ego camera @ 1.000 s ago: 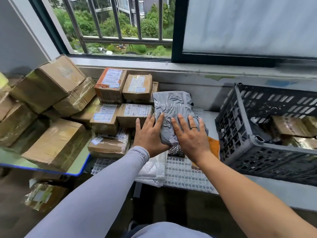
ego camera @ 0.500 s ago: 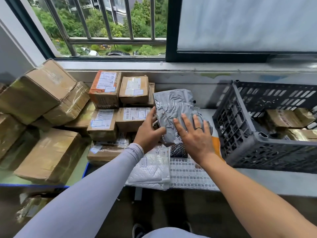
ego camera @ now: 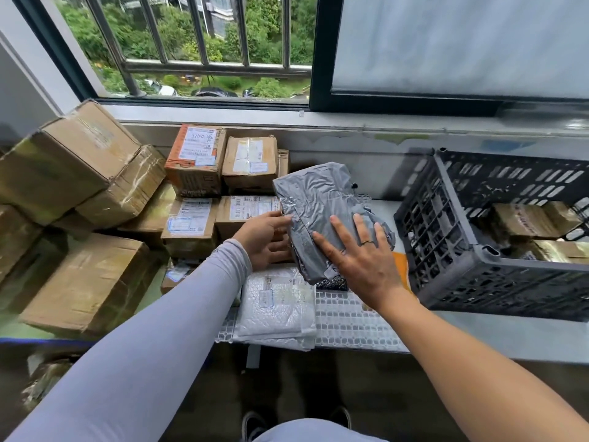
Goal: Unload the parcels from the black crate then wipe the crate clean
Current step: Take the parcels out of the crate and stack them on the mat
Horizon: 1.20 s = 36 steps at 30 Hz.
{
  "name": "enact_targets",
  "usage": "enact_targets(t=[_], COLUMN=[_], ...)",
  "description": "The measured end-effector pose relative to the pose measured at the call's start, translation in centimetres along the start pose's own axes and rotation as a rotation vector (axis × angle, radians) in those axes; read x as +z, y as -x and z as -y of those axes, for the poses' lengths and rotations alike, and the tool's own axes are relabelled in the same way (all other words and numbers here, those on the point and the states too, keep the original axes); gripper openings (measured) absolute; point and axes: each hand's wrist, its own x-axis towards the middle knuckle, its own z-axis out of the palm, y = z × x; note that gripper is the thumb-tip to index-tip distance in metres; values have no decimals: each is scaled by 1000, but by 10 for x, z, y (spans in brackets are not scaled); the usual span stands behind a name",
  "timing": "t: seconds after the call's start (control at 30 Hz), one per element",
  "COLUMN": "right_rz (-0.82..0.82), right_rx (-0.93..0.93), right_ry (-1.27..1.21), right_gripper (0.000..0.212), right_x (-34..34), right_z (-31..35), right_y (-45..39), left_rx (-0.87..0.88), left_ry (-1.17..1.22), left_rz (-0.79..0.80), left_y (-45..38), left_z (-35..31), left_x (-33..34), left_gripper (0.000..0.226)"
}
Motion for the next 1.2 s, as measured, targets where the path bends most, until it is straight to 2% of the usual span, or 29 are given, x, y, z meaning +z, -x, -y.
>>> enact_targets(t=[0.07, 0.17, 0.23, 0.3, 0.4, 0.5, 0.77, 0.9, 1.07, 1.2], right_rz=[45, 221, 329, 351, 301, 269, 207, 81, -199, -192], right_rx=[-22, -42, -42, 17, 175, 270, 284, 265, 314, 530], right_ry=[-36, -156, -246, -372, -589, -662, -706, -723, -803, -968], right_gripper=[89, 107, 111, 113, 110, 103, 82, 84, 65, 60], right_x=[-1, -3, -2, -6, -10, -13, -13, -7, -7, -16], right_z=[1, 1, 2, 7, 19, 32, 58, 52, 41, 32], right_y=[-1, -5, -7, -10, -21, -35, -44, -42, -43, -42], left_rx=[19, 42, 73, 122, 171, 194, 258, 271, 181, 89], left_ry=[10, 33, 22, -3, -21, -15, 5, 26, 98, 179], left_rz=[-24, -75, -105, -135, -153, -164, -179, -132, -62, -64], left_y=[-1, -1, -2, -2, -2, -1, 1, 6, 11, 11], left_z=[2, 5, 6, 8, 11, 15, 17, 16, 8, 9], left_x=[-2, -5, -5, -2, 5, 13, 26, 27, 24, 15], left_gripper=[25, 30, 30, 29, 30, 27, 28, 25, 14, 34])
